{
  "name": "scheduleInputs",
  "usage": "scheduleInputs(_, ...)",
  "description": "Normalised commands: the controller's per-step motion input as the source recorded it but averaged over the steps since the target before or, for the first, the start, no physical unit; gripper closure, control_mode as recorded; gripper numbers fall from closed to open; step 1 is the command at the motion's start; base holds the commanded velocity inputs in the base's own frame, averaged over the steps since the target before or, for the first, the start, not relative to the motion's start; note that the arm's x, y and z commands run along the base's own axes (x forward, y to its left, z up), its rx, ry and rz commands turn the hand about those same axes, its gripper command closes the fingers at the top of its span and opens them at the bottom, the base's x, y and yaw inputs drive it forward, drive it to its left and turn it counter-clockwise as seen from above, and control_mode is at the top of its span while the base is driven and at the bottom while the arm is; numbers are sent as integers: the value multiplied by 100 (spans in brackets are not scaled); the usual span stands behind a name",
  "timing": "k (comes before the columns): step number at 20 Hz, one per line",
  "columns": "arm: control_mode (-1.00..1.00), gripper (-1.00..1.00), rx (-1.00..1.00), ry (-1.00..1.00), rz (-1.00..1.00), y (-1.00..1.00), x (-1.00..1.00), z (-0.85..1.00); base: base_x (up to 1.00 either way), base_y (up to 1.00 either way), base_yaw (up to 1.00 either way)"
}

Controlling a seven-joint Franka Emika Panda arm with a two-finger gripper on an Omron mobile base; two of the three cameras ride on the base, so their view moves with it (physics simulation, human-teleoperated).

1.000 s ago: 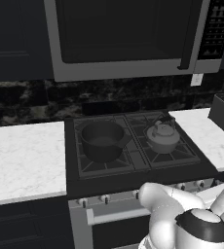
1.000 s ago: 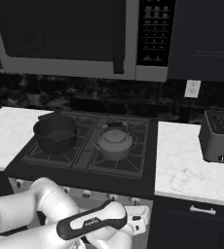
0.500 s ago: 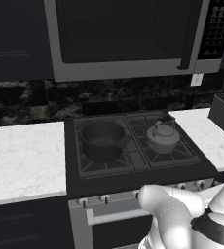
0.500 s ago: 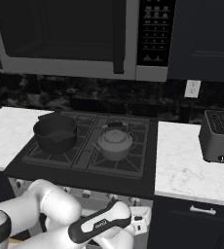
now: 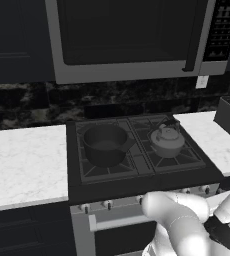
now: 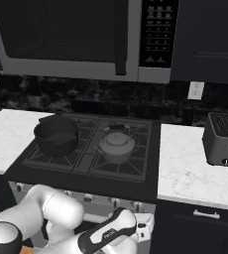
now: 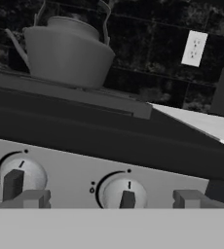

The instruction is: Pick the kettle from the counter and place it on a stove burner. Then turn the burner on.

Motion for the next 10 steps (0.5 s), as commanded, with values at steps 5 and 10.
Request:
scheduleInputs(5,-100,-100,1,0,0,0,20,0,0,0,0)
scheduleInputs(10,-100,-100,2,0,0,-2,17,0,0,0,0)
